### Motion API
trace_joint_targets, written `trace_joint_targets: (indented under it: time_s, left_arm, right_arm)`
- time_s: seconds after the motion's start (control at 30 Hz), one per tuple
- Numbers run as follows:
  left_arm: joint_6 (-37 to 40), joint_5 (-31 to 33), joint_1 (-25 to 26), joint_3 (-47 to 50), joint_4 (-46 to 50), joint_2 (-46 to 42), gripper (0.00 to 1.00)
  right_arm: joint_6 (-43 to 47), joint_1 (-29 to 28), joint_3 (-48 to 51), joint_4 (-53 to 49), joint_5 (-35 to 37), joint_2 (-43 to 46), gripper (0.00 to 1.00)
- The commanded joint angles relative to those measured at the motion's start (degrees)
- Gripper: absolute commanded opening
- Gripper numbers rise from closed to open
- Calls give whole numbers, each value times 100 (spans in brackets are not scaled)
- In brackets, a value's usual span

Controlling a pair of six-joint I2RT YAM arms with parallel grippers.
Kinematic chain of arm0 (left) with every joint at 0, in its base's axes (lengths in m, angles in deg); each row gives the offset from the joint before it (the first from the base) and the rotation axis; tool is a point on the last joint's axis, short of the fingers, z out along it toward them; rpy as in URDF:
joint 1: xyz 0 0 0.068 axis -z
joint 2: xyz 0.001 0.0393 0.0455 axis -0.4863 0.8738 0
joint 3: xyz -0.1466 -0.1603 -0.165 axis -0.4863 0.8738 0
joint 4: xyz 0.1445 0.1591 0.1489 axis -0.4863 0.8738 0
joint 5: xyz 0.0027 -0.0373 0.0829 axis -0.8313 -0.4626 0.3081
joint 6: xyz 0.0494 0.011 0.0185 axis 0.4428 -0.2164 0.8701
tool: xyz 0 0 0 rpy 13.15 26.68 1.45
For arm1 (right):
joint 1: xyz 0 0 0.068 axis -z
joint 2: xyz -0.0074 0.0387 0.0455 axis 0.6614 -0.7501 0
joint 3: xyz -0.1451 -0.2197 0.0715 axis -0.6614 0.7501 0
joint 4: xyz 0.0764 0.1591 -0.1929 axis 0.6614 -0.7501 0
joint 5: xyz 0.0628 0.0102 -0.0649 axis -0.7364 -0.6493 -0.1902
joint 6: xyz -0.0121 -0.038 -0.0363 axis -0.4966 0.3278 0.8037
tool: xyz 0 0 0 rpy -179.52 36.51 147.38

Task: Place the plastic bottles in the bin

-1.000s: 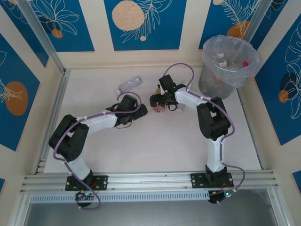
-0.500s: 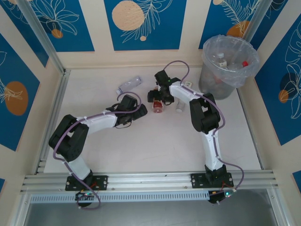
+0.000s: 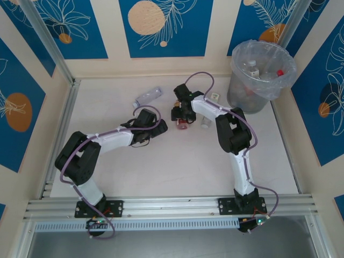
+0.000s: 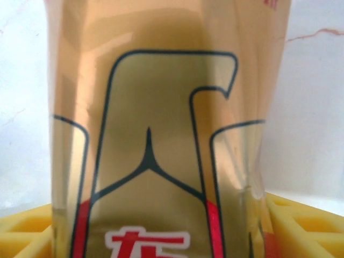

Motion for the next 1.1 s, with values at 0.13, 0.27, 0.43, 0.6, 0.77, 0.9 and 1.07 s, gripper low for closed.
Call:
trace_joint_targets:
  time_s: [0.13,0.27,0.43,0.6,0.77,0.9,1.07]
  left_arm:
    - [97,50,-53,13,81,-92,100]
    - [93,21,-51,-15,83,-73,100]
    - [95,6,-51,-42,83,-57,99]
    - [99,-29,-55,-41,52,-36,100]
    - [213,-237,-53,37,-281,-74,100]
    - [486,-407,-55,126,-645,-205,100]
    - [1051,-594,-52,272,-1139,-544,100]
  right_arm:
    - [1,58,502,270,132,736,66]
    - [-3,102,796,392,161,1042,65]
    - [-7,159,1235,588,174,1509,63]
    - [5,193,1610,707,233,1969,62]
    - [36,228,1889,772,352,2400,61]
    - [117,261,2212,1051,318,2848,60]
    - [228,377,2637,1496,170,3489,60]
